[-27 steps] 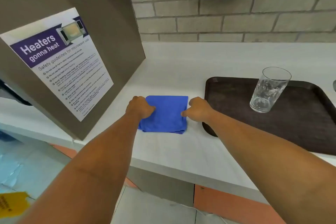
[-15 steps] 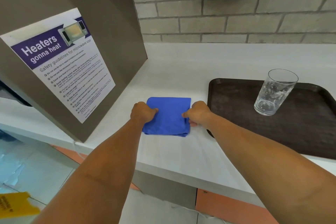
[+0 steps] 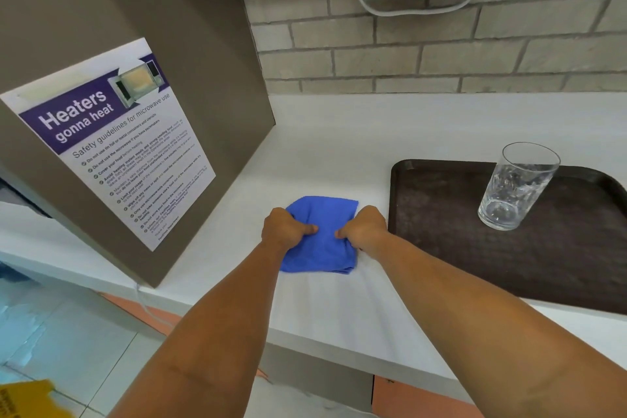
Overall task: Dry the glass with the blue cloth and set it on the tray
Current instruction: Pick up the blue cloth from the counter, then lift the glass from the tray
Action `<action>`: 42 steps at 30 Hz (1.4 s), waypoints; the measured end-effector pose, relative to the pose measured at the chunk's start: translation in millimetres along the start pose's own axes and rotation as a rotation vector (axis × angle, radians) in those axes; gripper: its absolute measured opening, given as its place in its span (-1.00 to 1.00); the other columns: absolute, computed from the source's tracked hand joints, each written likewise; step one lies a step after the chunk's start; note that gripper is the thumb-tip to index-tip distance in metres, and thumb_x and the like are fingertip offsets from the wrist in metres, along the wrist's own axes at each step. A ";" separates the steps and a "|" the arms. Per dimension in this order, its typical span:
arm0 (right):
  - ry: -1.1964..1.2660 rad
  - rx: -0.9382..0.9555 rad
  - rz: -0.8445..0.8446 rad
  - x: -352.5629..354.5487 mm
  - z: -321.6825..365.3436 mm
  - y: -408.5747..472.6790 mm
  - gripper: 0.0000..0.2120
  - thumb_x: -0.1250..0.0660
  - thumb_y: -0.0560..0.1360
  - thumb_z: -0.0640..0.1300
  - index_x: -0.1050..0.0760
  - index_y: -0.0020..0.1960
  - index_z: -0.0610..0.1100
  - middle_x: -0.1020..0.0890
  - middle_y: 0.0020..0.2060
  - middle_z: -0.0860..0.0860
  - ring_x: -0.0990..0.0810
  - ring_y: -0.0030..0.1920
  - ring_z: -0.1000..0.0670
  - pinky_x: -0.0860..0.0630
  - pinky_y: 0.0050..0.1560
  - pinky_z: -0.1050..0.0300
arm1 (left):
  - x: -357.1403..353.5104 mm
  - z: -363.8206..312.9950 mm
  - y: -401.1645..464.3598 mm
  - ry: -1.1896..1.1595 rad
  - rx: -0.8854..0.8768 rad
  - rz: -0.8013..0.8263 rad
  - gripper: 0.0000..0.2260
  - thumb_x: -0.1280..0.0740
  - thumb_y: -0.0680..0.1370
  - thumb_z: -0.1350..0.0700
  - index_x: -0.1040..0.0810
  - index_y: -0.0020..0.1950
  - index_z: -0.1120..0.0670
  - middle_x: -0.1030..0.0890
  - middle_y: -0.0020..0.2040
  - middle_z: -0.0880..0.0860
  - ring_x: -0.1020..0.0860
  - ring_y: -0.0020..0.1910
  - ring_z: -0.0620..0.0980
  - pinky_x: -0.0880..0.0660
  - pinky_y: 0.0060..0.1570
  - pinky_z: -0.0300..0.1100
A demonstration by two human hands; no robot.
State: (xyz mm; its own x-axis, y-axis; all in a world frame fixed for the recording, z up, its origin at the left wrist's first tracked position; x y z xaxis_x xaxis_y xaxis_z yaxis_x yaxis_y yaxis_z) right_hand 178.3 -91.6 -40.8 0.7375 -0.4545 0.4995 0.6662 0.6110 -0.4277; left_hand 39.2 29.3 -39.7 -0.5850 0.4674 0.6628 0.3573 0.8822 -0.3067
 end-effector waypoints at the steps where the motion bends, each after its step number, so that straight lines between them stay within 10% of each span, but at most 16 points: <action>1: 0.013 -0.006 -0.004 0.0 0.5 0.6 -0.65 -0.52 0.41 -0.23 -0.31 -0.25 -0.13 -0.47 -0.31 -0.03 -0.54 -0.17 -0.09 -0.46 -0.20 0.09 | -3.9 -1.3 -0.7 -0.030 0.001 0.029 -0.55 -0.55 0.37 0.02 -0.53 0.14 0.22 -0.60 0.04 0.10 -0.59 0.05 0.13 -0.48 -0.06 -0.10; 6: 0.317 -0.103 0.121 5.8 0.2 1.6 -0.85 -0.41 0.46 -0.32 -0.44 -0.10 -0.19 -0.47 -0.30 -0.08 -0.44 -0.34 -0.04 -0.38 -0.34 0.10 | -6.2 -12.6 -8.1 -0.428 0.053 0.204 -0.81 -0.43 0.50 0.11 -0.59 0.01 0.20 -0.66 0.10 0.18 -0.62 -0.01 0.11 -0.56 -0.06 -0.08; 11: 0.712 -0.022 0.142 38.3 8.1 -16.2 -0.92 -0.33 0.49 -0.27 -0.54 -0.05 -0.14 -0.61 -0.07 -0.04 -0.56 -0.03 -0.06 -0.39 -0.15 0.13 | -15.0 -39.6 -21.9 -1.065 0.062 0.495 -0.55 -0.34 0.53 0.07 -0.47 0.38 0.24 -0.56 0.32 0.23 -0.52 0.31 0.22 -0.37 0.37 0.14; 18: 1.069 0.087 0.078 106.0 -7.9 -47.0 -0.91 -0.28 0.57 -0.24 -0.56 0.00 -0.15 -0.67 -0.10 -0.10 -0.61 -0.08 -0.09 -0.52 -0.05 0.07 | -54.4 -103.6 -59.9 -1.193 -0.050 0.689 -0.50 -0.37 0.52 0.02 -0.46 0.40 0.23 -0.54 0.33 0.27 -0.57 0.23 0.23 -0.58 0.11 0.07; 25: 0.864 -0.056 -0.414 186.0 -105.4 -71.7 -0.87 -0.34 0.51 -0.32 -0.58 0.05 -0.26 -0.63 -0.22 -0.10 -0.50 -0.33 0.01 -0.47 -0.29 0.15 | -106.9 -145.0 -81.6 -1.192 -0.018 0.732 -0.53 -0.37 0.55 0.08 -0.43 0.42 0.21 -0.54 0.34 0.25 -0.56 0.26 0.23 -0.61 0.01 0.07; 28: 0.703 -0.014 -0.644 215.4 -138.6 -77.1 -0.61 -0.47 0.45 -0.23 -0.49 0.25 -0.19 -0.59 -0.07 -0.05 -0.57 -0.14 -0.02 -0.54 -0.03 0.04 | -118.1 -157.3 -87.8 -1.202 -0.010 0.733 -0.55 -0.34 0.56 0.06 -0.44 0.41 0.21 -0.55 0.33 0.24 -0.53 0.29 0.23 -0.58 0.10 0.10; 34: 0.491 0.208 -0.461 249.2 -132.1 -42.9 0.03 -0.64 0.30 -0.18 -0.12 0.60 -0.03 -0.29 0.53 -0.05 -0.34 0.48 -0.12 -0.38 0.40 -0.07 | -128.0 -161.0 -86.8 -1.219 -0.013 0.632 -0.55 -0.38 0.54 0.05 -0.46 0.39 0.18 -0.57 0.30 0.24 -0.55 0.26 0.24 -0.51 0.19 0.16; 39: 0.460 0.305 -0.304 253.6 -124.0 -16.9 -0.06 -0.65 0.26 -0.27 -0.25 0.50 -0.04 -0.46 0.38 -0.02 -0.51 0.21 0.02 -0.48 0.06 0.22 | -123.8 -157.5 -84.1 -1.174 -0.057 0.549 -0.55 -0.39 0.54 0.03 -0.46 0.38 0.17 -0.59 0.28 0.23 -0.57 0.24 0.23 -0.51 0.21 0.16; 42: 0.515 0.297 -0.306 248.6 -121.6 -6.8 -0.19 -0.66 0.24 -0.25 -0.36 0.38 -0.02 -0.60 0.18 0.02 -0.61 0.13 0.03 -0.60 0.12 0.03 | -121.2 -158.5 -86.2 -1.157 -0.056 0.519 -0.58 -0.38 0.55 0.02 -0.47 0.36 0.15 -0.60 0.27 0.21 -0.58 0.24 0.21 -0.53 0.17 0.13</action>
State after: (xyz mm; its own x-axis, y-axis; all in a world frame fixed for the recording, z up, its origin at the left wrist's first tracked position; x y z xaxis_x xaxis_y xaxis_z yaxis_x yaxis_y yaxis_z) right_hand 370.6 -287.6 -5.4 0.5277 -0.8423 0.1101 0.8494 0.5241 -0.0615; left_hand 194.7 -112.5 14.7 -0.6492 0.5579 -0.5170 0.7483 0.5904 -0.3025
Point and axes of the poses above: each hand's wrist, its own y-axis towards the middle knuckle, its own x-axis out of the back of the hand, z = x × y, the point moved 5 cm from there along y, towards the middle knuckle
